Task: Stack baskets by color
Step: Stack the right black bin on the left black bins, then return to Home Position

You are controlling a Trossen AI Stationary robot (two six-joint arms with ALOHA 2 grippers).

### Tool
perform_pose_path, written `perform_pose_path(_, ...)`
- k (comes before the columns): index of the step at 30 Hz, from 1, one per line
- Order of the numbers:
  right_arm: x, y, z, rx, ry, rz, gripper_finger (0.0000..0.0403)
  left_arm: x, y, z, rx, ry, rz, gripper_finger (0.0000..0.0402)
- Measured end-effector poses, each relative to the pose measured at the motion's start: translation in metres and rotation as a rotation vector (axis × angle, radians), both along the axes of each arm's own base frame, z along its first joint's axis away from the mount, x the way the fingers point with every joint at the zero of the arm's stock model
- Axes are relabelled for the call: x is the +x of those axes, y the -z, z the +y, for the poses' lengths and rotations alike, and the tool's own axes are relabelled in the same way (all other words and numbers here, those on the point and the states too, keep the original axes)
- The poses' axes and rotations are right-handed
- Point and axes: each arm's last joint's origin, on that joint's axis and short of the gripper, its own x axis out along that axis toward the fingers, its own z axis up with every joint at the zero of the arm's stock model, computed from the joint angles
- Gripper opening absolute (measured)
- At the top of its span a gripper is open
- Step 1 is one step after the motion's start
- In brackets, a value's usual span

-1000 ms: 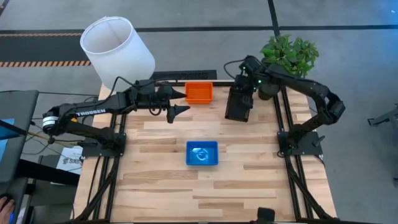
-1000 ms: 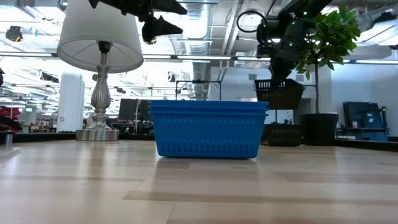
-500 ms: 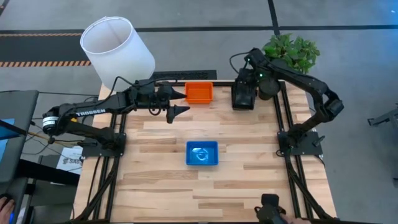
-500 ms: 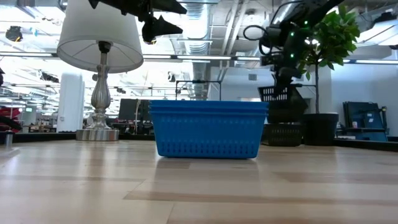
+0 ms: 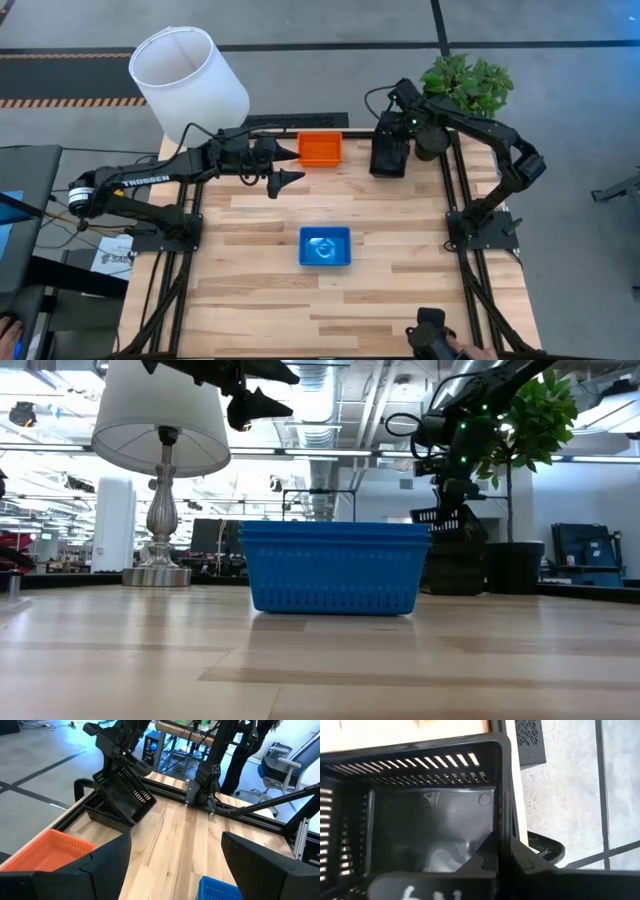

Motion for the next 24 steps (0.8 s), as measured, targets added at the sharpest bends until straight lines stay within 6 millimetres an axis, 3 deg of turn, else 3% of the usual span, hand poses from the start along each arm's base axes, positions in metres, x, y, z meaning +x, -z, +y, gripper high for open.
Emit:
perform_pose_path(13,0.0025,0.0000,0.0022,-0.036,-0.130,0.053,0.0087,-0.0001,0.0001,0.0001,0.010,-0.001,0.003,0.0297)
perform_pose_path(24,0.0087,-0.0035,0.0062,-0.096,-0.144,0.075,0.0192,-0.0004,0.0013,0.0001,0.035,0.002,0.021,0.0297)
